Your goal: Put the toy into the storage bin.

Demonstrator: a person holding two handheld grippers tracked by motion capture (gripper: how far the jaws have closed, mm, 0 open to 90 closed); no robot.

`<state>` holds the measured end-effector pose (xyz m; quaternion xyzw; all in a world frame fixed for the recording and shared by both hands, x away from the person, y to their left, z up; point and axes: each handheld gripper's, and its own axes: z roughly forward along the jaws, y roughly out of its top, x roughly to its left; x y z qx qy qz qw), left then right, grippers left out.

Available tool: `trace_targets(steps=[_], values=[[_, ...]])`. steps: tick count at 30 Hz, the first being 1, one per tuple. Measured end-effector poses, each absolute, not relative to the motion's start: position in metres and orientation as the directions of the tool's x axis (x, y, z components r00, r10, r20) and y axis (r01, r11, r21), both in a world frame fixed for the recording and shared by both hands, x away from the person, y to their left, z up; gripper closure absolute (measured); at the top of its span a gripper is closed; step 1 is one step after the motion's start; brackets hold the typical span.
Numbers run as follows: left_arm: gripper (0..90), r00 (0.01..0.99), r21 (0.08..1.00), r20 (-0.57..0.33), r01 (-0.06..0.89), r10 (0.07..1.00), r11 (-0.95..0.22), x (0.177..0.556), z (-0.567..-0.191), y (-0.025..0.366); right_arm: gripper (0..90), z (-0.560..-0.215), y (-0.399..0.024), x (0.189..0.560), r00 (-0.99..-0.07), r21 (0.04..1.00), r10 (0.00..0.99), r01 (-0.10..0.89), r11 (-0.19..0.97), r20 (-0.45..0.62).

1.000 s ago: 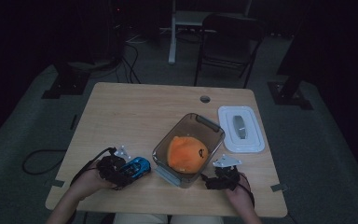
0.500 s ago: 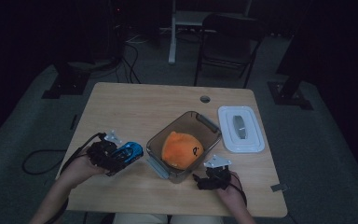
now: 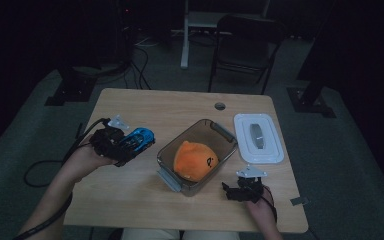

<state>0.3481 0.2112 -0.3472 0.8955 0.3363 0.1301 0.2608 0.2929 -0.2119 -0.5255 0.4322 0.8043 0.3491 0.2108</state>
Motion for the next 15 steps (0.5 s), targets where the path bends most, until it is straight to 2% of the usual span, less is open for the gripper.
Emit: trace_targets(steps=[15], values=[[28.2, 0.793, 0.554, 0.058, 0.479, 0.606, -0.68, 0.375, -0.333, 0.138, 11.1, -0.527, -0.211, 0.294, -0.538, 0.732, 0.842, 0.555, 0.395, -0.046]])
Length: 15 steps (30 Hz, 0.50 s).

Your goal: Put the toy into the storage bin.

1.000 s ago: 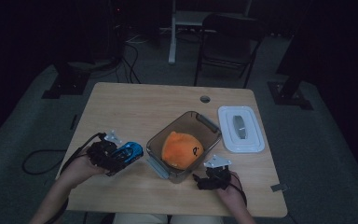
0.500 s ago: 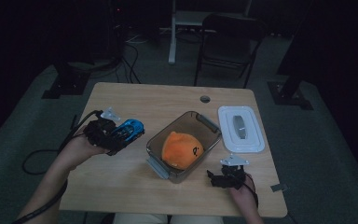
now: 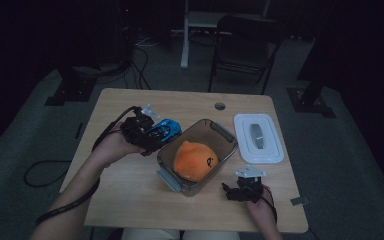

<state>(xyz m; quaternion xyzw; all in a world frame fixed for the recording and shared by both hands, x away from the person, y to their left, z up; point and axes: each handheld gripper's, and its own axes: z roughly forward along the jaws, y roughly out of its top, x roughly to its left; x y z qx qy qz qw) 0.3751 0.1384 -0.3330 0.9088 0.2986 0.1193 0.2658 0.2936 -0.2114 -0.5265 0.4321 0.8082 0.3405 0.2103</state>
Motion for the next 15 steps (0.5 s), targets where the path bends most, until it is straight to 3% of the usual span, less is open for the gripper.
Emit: trace_targets(steps=[15], values=[[28.2, 0.836, 0.538, 0.016, 0.455, 0.548, -0.71, 0.39, -0.347, 0.069, 11.1, -0.527, -0.212, 0.294, -0.54, 0.731, 0.841, 0.56, 0.391, -0.037]])
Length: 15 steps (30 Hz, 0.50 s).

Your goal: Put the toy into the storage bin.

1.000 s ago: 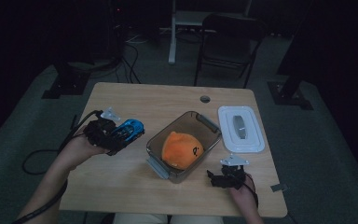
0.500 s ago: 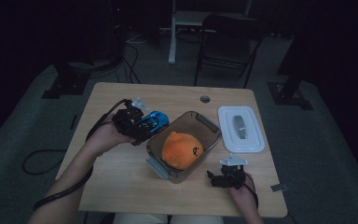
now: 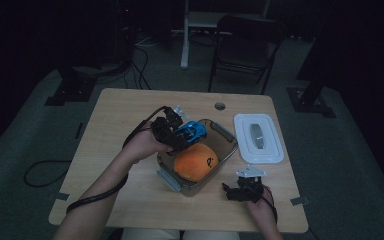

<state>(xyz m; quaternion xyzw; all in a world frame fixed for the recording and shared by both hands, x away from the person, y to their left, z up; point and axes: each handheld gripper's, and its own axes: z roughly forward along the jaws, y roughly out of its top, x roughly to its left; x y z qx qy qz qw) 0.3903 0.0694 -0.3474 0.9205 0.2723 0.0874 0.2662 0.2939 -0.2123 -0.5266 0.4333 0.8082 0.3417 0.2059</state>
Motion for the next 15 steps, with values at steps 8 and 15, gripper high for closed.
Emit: trace_targets(steps=[8, 15], values=[[28.2, 0.839, 0.518, -0.013, 0.47, 0.543, -0.714, 0.398, -0.362, 0.05, 11.1, -0.527, -0.213, 0.294, -0.542, 0.729, 0.84, 0.563, 0.391, -0.033], [28.2, 0.835, 0.5, -0.047, 0.495, 0.549, -0.711, 0.401, -0.378, 0.041, 11.1, -0.527, -0.213, 0.294, -0.543, 0.728, 0.839, 0.562, 0.392, -0.032]])
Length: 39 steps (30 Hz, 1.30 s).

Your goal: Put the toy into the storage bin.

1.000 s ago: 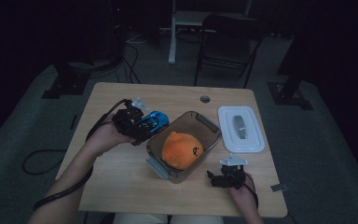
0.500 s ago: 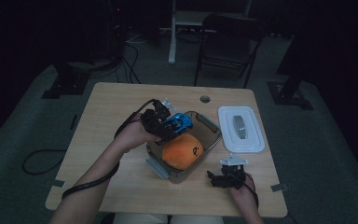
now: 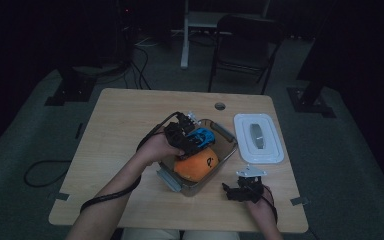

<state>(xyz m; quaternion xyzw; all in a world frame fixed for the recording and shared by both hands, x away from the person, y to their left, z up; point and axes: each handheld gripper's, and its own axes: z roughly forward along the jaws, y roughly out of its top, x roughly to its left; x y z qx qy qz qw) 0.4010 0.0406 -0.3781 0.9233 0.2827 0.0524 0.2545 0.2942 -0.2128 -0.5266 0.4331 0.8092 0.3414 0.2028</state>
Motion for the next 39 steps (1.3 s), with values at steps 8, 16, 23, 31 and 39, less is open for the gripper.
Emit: trace_targets(steps=[8, 16, 23, 31, 39], values=[[28.0, 0.829, 0.483, 0.011, 0.485, 0.559, -0.729, 0.401, -0.387, 0.035, 11.1, -0.527, -0.213, 0.295, -0.545, 0.727, 0.838, 0.564, 0.391, -0.028], [17.8, 0.842, 0.507, -0.036, 0.479, 0.538, -0.716, 0.398, -0.385, 0.038, 11.1, -0.527, -0.214, 0.295, -0.546, 0.727, 0.838, 0.564, 0.391, -0.027], [10.6, 0.841, 0.565, -0.03, 0.461, 0.541, -0.685, 0.394, -0.372, 0.056, 11.1, -0.527, -0.214, 0.295, -0.546, 0.727, 0.837, 0.565, 0.39, -0.024], [1.3, 0.802, 0.618, -0.021, 0.48, 0.597, -0.623, 0.4, -0.365, 0.088, 11.1, -0.527, -0.214, 0.295, -0.547, 0.726, 0.837, 0.568, 0.388, -0.019], [1.3, 0.771, 0.663, -0.019, 0.486, 0.636, -0.569, 0.405, -0.376, 0.113, 11.1, -0.527, -0.214, 0.295, -0.546, 0.724, 0.838, 0.573, 0.384, -0.012]])
